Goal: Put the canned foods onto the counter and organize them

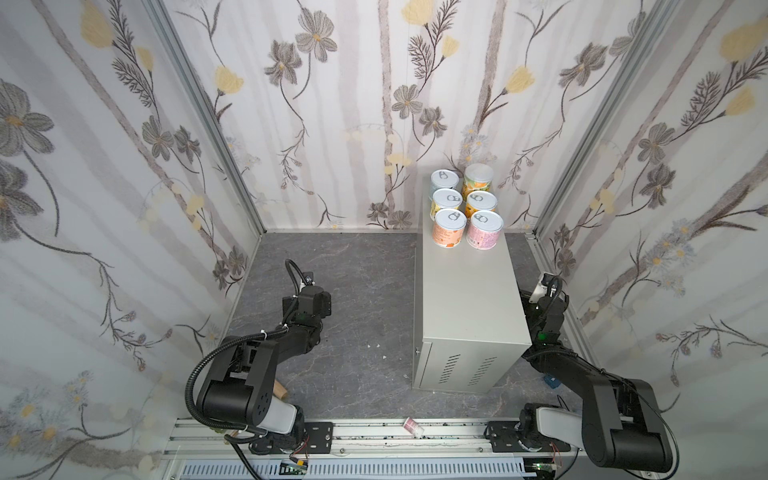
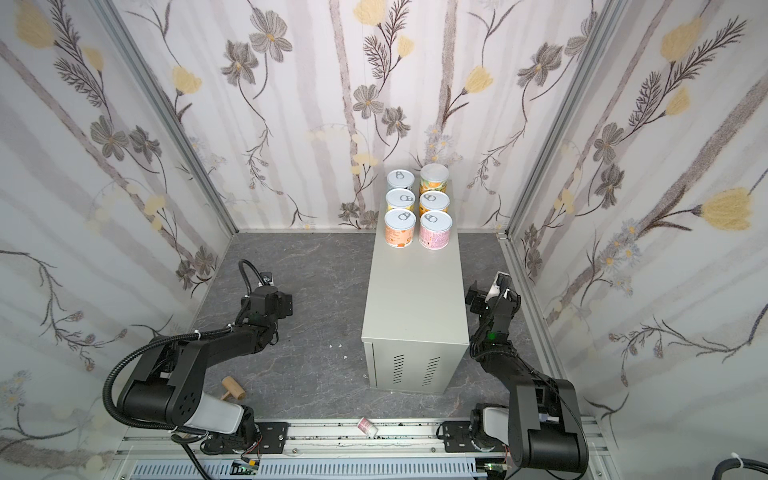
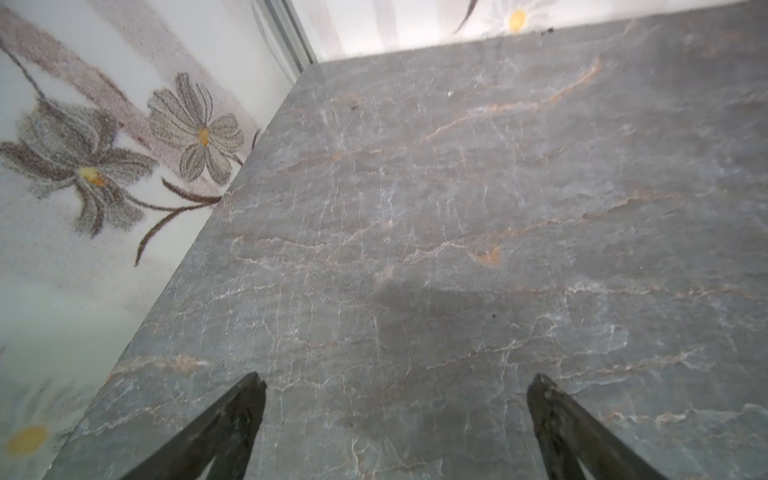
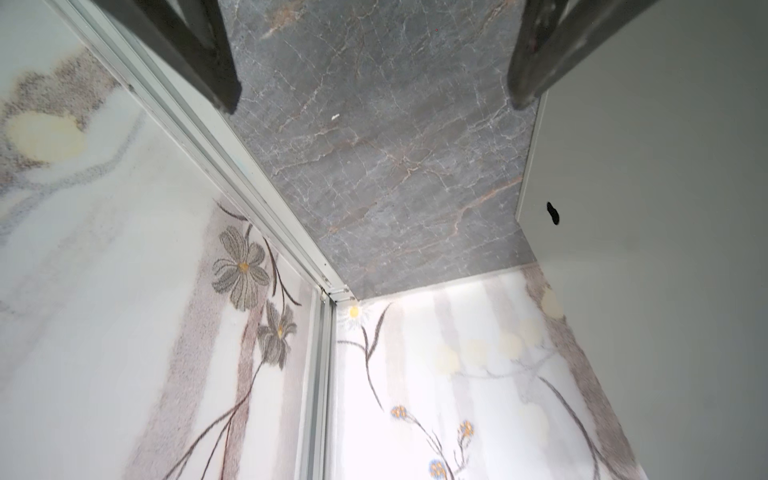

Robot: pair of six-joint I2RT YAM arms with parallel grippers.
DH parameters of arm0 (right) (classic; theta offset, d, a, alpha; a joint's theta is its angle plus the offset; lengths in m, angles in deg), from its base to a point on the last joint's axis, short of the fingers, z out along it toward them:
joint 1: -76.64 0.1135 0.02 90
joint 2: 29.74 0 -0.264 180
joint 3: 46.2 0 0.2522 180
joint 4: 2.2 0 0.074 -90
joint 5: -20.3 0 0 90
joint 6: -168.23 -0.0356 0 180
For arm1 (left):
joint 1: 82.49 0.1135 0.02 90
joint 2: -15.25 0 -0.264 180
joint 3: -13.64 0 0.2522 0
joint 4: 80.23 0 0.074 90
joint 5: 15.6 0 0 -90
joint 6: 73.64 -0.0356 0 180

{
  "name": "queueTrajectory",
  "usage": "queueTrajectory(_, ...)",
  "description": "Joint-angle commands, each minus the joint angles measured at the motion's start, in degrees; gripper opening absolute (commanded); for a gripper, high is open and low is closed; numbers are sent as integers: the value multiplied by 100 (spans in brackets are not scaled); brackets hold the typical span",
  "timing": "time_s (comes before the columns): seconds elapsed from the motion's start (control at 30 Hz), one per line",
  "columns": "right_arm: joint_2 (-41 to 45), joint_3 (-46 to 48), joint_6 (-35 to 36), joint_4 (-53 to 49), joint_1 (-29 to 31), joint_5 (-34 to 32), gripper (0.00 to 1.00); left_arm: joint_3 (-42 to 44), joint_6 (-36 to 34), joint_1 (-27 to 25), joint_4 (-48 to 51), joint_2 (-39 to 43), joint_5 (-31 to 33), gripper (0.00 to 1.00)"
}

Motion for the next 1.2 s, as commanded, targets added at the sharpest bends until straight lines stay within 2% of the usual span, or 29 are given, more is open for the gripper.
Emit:
queueTrajectory(0.0, 146, 299, -59, 1114, 30, 195, 100, 158, -149, 79, -1265, -180, -295, 100)
queueTrajectory(0.07, 218, 478, -105, 1394, 50, 276, 100, 179, 33, 288, -1284, -178, -586, 100)
queueTrajectory(0.17, -65, 1129, 55, 2944, 181, 378, 100, 466, 420, 710, -1682, -204, -1286, 100)
queueTrajectory(0.2, -236, 1255, 87, 3319, 233, 284, 100, 651, 429, 831, -2385, -531, -1421, 100)
queueTrajectory(0.23, -403, 1319, 123, 3596, 257, 261, 100, 718, 468, 825, -2463, -474, -1361, 100)
queueTrajectory(0.27, -642, 1371, 186, 3947, 310, 190, 100, 636, 540, 890, -1994, -328, -1539, 100)
queueTrajectory(0.3, -833, 1454, 231, 4444, 360, 90, 100, 666, 463, 868, -2410, -508, -1458, 100)
queueTrajectory(0.33, -785, 1419, 233, 4311, 355, 102, 100, 633, 496, 855, -2137, -417, -1486, 100)
queueTrajectory(0.37, -629, 1276, 190, 3758, 366, 5, 100, 601, 500, 864, -2103, -431, -1469, 100)
queueTrajectory(0.47, -691, 756, 324, 2860, 520, -183, 100, 658, 497, 847, -2260, -450, -1357, 100)
queueTrajectory(0.5, -717, 749, 371, 2910, 604, -357, 100, 642, 497, 838, -2227, -436, -1355, 100)
queueTrajectory(1.17, -735, 820, 387, 3078, 614, -367, 100, 631, 483, 829, -2196, -440, -1346, 100)
